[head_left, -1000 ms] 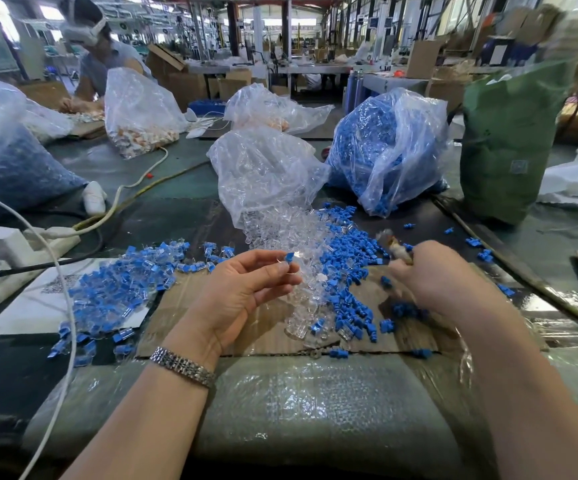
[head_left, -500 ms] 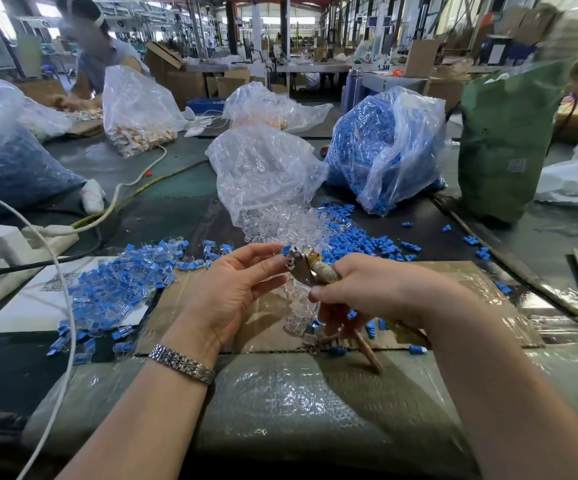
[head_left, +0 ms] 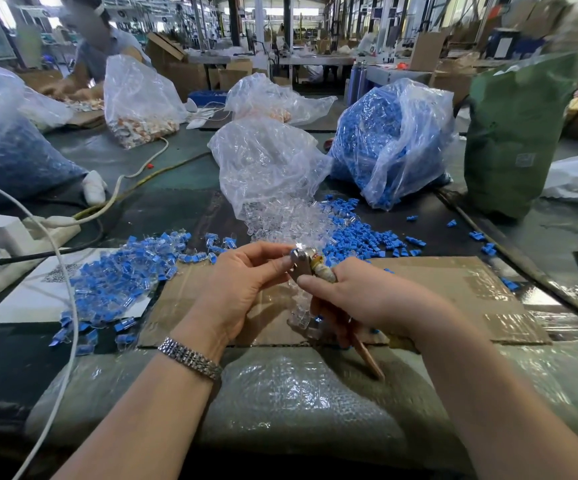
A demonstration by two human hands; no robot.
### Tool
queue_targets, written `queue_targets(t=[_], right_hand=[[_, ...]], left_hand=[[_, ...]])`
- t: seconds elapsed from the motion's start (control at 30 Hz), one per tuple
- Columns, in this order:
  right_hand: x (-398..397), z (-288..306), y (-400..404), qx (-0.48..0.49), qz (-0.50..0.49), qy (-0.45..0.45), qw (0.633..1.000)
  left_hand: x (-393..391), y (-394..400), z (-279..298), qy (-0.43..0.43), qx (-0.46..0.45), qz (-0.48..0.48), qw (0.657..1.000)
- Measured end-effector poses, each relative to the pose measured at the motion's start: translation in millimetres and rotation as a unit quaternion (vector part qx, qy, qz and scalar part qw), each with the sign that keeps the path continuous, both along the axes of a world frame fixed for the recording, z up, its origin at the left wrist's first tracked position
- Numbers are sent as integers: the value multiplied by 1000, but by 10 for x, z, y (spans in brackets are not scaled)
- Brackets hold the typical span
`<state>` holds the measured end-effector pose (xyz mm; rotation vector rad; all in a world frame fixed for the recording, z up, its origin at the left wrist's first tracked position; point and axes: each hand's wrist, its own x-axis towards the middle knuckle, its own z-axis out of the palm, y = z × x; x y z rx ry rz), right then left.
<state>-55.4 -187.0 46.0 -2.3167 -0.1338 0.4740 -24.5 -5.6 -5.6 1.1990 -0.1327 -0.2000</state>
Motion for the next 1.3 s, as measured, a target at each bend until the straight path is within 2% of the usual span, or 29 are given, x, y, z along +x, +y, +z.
queue_targets(t=[0.13,0.37,0.5,0.67,0.83,0.93,1.0,1.07,1.17,1.23,1.27,1.3], right_hand=[[7,-29,2,-11,5,3,1000],[33,39,-147,88,10,66,994],[43,-6,-133,87,3,52,995],[39,-110,-48,26,-7,5,1000],[19,-32,-77,65,-15,29,997],[31,99,-218,76,-35,35,996],[98,163,-367,43,-90,-23,995],[213,181,-530,-79,-144,-111,980],[350,81,-703,-263,-176,-163,934],[412,-46,-751,-326,-184,-138,917],[438,-108,-763,-344,-184,-122,913],[460,-162,-763,-353,-184,-108,911]], left_hand=[[17,27,-27,-12,32,7,999],[27,12,8,-4,14,-8,1000],[20,24,5,-3,17,-10,1000],[23,11,-30,-39,58,22,997],[48,-16,-44,-71,69,34,995],[82,95,-47,-50,-3,84,995],[99,169,-50,-38,39,155,986],[107,192,-69,-50,197,244,948],[97,197,-65,-111,430,364,819],[86,204,-62,-114,520,391,751],[81,197,-58,-118,549,390,730],[70,174,-48,-137,562,376,724]])
